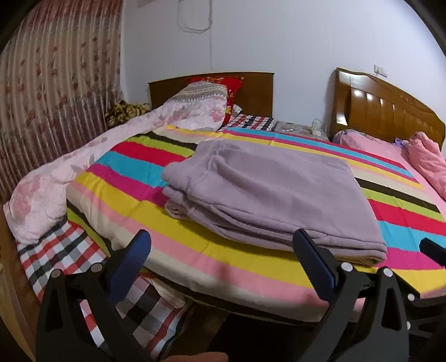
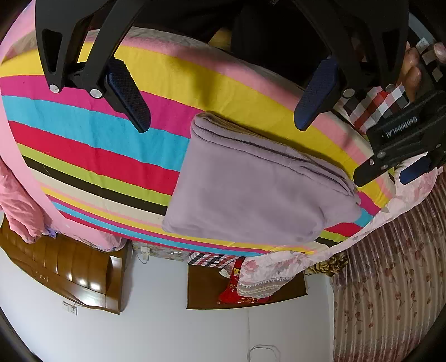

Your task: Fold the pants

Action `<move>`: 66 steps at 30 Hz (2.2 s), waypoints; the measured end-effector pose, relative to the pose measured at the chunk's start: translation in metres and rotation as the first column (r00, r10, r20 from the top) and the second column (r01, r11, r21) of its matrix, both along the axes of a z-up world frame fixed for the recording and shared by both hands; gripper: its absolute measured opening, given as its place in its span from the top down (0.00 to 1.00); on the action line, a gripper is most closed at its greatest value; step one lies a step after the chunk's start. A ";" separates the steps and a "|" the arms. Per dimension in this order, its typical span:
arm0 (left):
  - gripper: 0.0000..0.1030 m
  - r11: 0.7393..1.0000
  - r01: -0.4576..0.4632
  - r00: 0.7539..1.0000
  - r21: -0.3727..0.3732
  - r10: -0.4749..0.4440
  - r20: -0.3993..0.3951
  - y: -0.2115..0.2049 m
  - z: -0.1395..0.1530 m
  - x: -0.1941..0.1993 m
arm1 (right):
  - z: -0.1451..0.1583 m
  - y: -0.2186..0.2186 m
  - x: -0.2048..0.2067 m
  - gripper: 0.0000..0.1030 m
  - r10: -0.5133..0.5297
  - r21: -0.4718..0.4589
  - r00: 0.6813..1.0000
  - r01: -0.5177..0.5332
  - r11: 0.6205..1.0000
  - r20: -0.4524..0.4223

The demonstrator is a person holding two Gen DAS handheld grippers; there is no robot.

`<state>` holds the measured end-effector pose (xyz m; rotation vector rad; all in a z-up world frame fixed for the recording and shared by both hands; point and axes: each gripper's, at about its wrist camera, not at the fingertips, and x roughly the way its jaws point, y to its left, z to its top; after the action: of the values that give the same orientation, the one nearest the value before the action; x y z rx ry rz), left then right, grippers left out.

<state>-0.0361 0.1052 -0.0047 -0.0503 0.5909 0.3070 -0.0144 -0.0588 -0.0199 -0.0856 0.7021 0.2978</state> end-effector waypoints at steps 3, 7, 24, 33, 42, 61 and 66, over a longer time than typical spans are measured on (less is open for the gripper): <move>0.02 1.000 0.018 1.000 0.013 -0.018 -0.008 -0.005 0.000 0.001 | 0.000 -0.001 0.001 0.04 -0.004 0.004 1.000 0.004 1.000 -0.004; 0.02 1.000 0.024 1.000 0.014 -0.024 -0.012 -0.006 -0.001 0.001 | -0.001 -0.003 0.001 0.04 -0.011 0.009 1.000 0.011 1.000 -0.008; 0.02 0.999 0.037 0.999 0.010 -0.037 -0.016 -0.006 -0.001 0.002 | -0.001 -0.004 0.002 0.04 -0.016 0.015 1.000 0.017 1.000 -0.014; 0.02 0.999 0.039 0.999 0.008 -0.039 -0.016 -0.005 -0.002 0.004 | -0.001 -0.004 0.002 0.04 -0.017 0.015 1.000 0.017 1.000 -0.016; 0.02 0.999 0.038 0.999 0.008 -0.038 -0.017 -0.005 -0.002 0.004 | -0.002 -0.004 0.002 0.04 -0.016 0.014 1.000 0.016 1.000 -0.018; 0.02 0.999 0.039 0.999 0.007 -0.039 -0.020 -0.004 -0.002 0.004 | -0.003 -0.004 0.002 0.04 -0.016 0.015 1.000 0.016 1.000 -0.019; 0.02 0.999 0.040 0.999 0.007 -0.040 -0.020 -0.005 -0.003 0.004 | -0.002 -0.005 0.002 0.04 -0.016 0.014 1.000 0.016 1.000 -0.020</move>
<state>-0.0326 0.1001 -0.0077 -0.0285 0.6096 0.2711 -0.0123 -0.0635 -0.0224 -0.0633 0.7202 0.2884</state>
